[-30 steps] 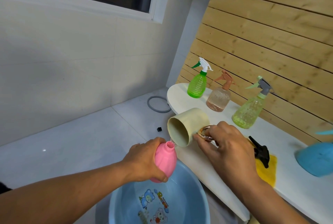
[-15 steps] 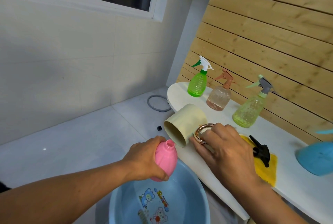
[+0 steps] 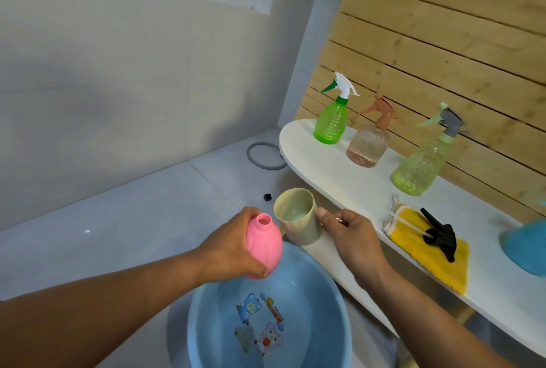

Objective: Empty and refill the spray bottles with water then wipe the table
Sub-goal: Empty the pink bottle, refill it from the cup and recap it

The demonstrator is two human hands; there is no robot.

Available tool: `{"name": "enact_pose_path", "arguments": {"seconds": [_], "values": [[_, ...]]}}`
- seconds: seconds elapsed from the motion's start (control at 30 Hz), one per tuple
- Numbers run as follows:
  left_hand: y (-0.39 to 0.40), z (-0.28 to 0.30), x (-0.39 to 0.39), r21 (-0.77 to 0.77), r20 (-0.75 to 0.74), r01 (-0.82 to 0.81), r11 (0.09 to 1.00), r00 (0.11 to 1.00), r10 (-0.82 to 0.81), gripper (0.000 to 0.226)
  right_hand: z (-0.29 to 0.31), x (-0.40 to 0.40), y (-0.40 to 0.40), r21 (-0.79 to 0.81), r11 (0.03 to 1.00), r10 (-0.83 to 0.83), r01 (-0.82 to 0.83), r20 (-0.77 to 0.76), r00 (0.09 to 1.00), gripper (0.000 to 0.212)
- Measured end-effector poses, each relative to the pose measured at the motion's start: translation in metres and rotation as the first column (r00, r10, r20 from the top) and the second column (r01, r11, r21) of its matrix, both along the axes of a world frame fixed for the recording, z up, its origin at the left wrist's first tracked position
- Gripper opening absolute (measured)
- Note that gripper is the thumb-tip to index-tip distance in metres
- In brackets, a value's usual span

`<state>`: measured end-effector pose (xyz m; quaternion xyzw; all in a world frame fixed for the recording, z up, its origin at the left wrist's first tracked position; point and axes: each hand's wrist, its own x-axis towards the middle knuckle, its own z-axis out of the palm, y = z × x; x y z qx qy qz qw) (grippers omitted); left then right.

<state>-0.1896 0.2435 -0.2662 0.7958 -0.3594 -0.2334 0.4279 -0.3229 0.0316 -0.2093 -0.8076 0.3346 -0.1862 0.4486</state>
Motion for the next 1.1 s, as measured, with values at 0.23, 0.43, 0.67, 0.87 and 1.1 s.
{"name": "enact_pose_path", "arguments": {"seconds": [0.23,0.43,0.67,0.87,1.1], "values": [[0.004,-0.006,0.009,-0.028,-0.080,-0.074,0.997,0.994,0.071,0.092,-0.081,0.014,-0.012,0.178,0.983,0.103,-0.053,-0.280,0.955,0.033],[0.000,-0.009,0.015,-0.036,-0.100,-0.094,0.995,0.991,0.090,0.091,-0.157,0.011,-0.026,0.001,0.975,0.186,-0.223,-0.552,0.813,0.042],[-0.007,-0.006,0.019,-0.011,-0.072,-0.073,0.997,0.995,0.072,0.096,-0.213,-0.002,-0.027,-0.260,0.832,0.145,-0.491,-0.751,0.644,0.031],[-0.009,-0.004,0.023,0.035,0.020,-0.043,0.998,0.999,0.042,0.096,-0.240,0.008,-0.013,-0.216,0.750,0.153,-0.626,-0.863,0.481,0.033],[-0.005,-0.008,0.028,0.067,0.055,-0.023,0.997,0.998,0.020,0.095,-0.239,0.030,0.010,-0.083,0.894,0.236,-0.440,-0.746,0.622,0.035]]}}
